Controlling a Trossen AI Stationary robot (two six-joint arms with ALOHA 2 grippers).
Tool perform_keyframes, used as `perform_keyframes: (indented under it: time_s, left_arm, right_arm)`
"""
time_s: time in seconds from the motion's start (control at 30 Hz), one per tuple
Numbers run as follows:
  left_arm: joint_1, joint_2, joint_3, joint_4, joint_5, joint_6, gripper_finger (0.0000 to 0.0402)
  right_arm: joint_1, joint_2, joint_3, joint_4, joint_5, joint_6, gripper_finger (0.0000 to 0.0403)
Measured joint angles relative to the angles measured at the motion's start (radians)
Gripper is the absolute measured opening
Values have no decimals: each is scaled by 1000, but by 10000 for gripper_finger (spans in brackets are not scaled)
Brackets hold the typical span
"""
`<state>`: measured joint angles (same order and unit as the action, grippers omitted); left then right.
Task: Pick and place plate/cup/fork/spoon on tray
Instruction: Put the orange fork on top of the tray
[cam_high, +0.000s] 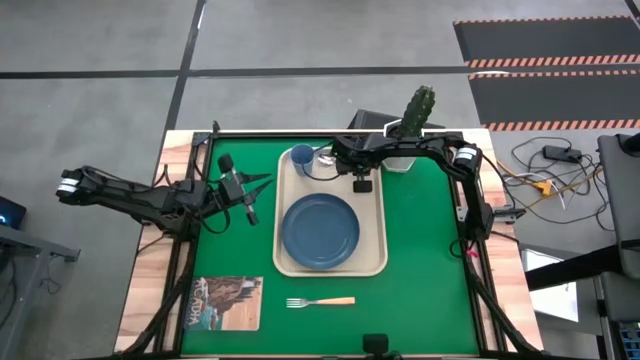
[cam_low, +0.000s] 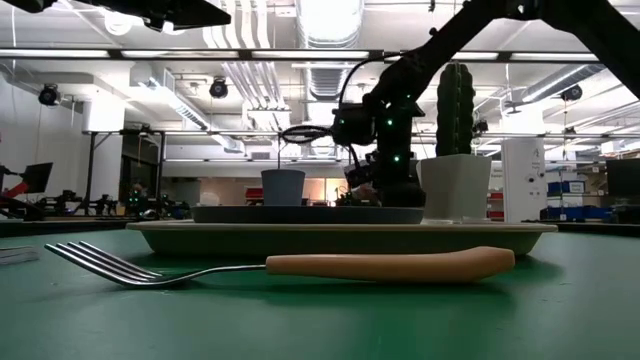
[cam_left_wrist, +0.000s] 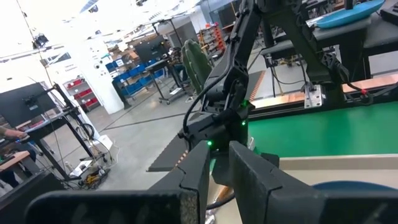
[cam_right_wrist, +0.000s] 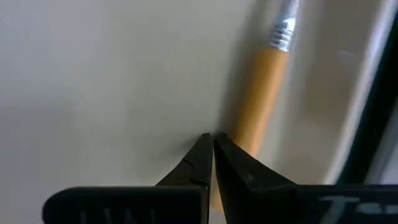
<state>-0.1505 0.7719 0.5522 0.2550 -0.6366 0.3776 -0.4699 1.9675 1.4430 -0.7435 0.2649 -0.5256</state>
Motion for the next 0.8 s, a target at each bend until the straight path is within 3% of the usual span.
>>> perform_keyframes:
  time_s: [0.1, 0.5, 0.8]
  left_arm:
    - [0, 0, 0, 0, 0, 0, 44]
    - [0, 0, 0, -1, 0, 3, 44]
    - [0, 0, 0, -1, 0, 2, 44]
  right_arm:
    - [-1, 0, 5, 1, 60, 7, 8]
    - [6, -9, 55, -33, 57, 64, 8]
    - [173, -183, 40, -64, 6, 254, 9]
